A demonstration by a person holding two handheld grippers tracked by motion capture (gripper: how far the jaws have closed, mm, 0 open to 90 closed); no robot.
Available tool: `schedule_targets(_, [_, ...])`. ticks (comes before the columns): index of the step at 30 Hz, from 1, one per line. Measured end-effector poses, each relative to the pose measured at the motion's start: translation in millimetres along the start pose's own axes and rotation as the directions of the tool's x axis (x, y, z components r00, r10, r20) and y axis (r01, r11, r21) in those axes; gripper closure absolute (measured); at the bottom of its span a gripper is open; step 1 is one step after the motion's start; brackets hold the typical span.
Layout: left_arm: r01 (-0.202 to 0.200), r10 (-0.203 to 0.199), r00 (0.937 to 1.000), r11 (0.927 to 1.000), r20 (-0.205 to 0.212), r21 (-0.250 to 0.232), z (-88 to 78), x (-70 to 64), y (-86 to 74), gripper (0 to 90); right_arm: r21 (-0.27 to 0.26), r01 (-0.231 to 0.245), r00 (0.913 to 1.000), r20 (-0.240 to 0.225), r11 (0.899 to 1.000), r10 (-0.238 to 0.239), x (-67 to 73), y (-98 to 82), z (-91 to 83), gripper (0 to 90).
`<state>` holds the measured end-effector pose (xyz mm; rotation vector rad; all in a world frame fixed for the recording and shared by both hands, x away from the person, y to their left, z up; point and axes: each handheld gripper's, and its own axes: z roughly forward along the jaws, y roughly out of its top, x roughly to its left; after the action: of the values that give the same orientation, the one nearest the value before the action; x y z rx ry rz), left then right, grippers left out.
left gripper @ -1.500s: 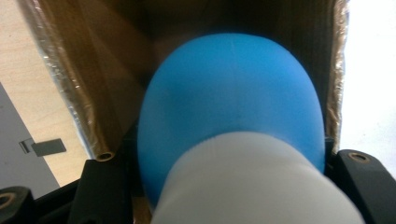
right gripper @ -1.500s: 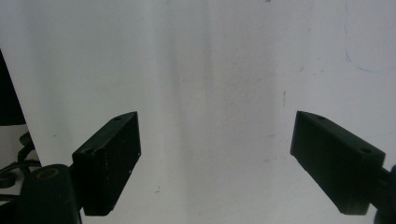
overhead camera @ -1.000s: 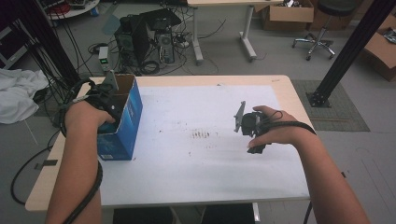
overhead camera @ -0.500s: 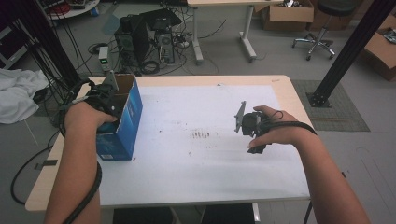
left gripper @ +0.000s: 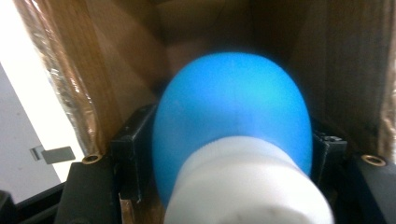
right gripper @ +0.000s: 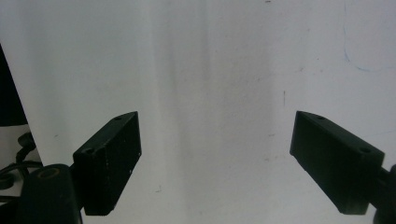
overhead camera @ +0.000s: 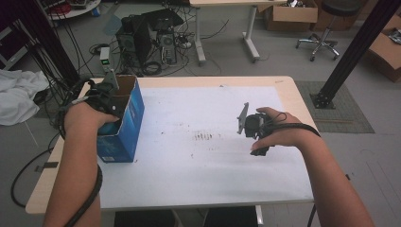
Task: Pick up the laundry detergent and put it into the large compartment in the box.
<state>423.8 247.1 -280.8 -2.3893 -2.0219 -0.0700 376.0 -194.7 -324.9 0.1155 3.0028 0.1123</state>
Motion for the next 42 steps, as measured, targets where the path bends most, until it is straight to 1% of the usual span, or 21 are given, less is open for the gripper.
schedule_targets(3, [-0.006, 0.006, 1.0, 1.0, -0.003, 0.002, -2.7, -1.1, 0.3, 32.3, -0.004, -0.003, 1.0, -0.001, 1.0, 0.003, 0.2, -0.5, -0.3, 16.5])
schedule_targets(6, [-0.013, 0.013, 0.9998, 0.9999, -0.012, -0.008, -7.1, -3.3, 0.4, 32.0, 0.0, -0.003, 1.0, 0.0, 1.0, 0.003, -0.1, -1.6, -1.6, 16.5])
schedule_targets(7, [-0.014, 0.013, 0.9999, 0.9998, -0.01, -0.018, -9.8, -4.2, 0.2, 30.8, 0.0, -0.006, 1.0, 0.0, 1.0, 0.006, -0.2, -2.1, -2.0, 16.5])
schedule_targets(9, [-0.015, 0.014, 0.9998, 0.9997, -0.014, -0.02, -11.0, -4.6, 0.1, 28.9, 0.001, -0.007, 1.0, 0.0, 1.0, 0.007, -0.3, -2.2, -2.0, 16.5])
schedule_targets(10, [-0.02, 0.019, 0.9994, 0.9995, -0.028, -0.026, -12.7, -5.3, -0.1, 28.9, -0.003, -0.008, 1.0, -0.002, 1.0, 0.008, -0.3, -2.5, -1.6, 16.5])
schedule_targets(11, [-0.021, 0.02, 0.9993, 0.9994, -0.033, -0.028, -13.9, -5.6, -0.3, 26.9, -0.001, -0.005, 1.0, -0.003, 1.0, 0.005, -0.9, -2.3, -1.5, 16.5])
schedule_targets(15, [-0.025, 0.024, 0.9992, 0.9992, -0.031, -0.032, -18.9, -6.2, -2.0, 26.5, 0.003, -0.001, 1.0, -0.006, 1.0, 0.001, -1.7, -0.8, -0.1, 16.5])
schedule_targets(18, [-0.025, 0.024, 0.9991, 0.9993, -0.035, -0.029, -19.5, -6.3, -2.3, 26.6, 0.007, 0.002, 1.0, -0.009, 1.0, -0.002, -1.7, 0.6, 0.7, 16.5])
schedule_targets(27, [-0.025, 0.023, 0.9988, 0.9987, -0.044, -0.044, -27.7, -7.6, -2.5, 24.3, -0.001, -0.003, 1.0, -0.008, 1.0, 0.003, -2.6, -0.6, -0.1, 16.5])
schedule_targets(29, [-0.032, 0.03, 0.9984, 0.9985, -0.048, -0.044, -30.3, -7.8, -2.7, 24.2, -0.001, -0.003, 1.0, -0.008, 1.0, 0.003, -2.5, -0.7, -0.3, 16.5])
schedule_targets(34, [-0.027, 0.024, 0.998, 0.9984, -0.058, -0.049, -37.2, -10.1, -3.8, 19.9, -0.003, -0.003, 1.0, -0.004, 1.0, 0.003, -2.2, -1.3, -1.2, 16.5])
schedule_targets(35, [-0.031, 0.028, 0.9976, 0.9984, -0.063, -0.047, -38.7, -10.1, -3.9, 18.8, -0.005, -0.004, 1.0, -0.003, 1.0, 0.004, -2.1, -1.5, -1.3, 16.5])
schedule_targets(37, [-0.031, 0.027, 0.9974, 0.9979, -0.067, -0.057, -42.8, -10.5, -4.9, 17.7, -0.006, -0.004, 1.0, -0.003, 1.0, 0.004, -1.7, -1.6, -1.6, 16.5])
schedule_targets(42, [-0.035, 0.03, 0.9963, 0.9976, -0.081, -0.06, -48.6, -11.2, -6.0, 16.2, -0.007, -0.002, 1.0, 0.0, 1.0, 0.002, -1.4, -1.9, -2.3, 16.5])
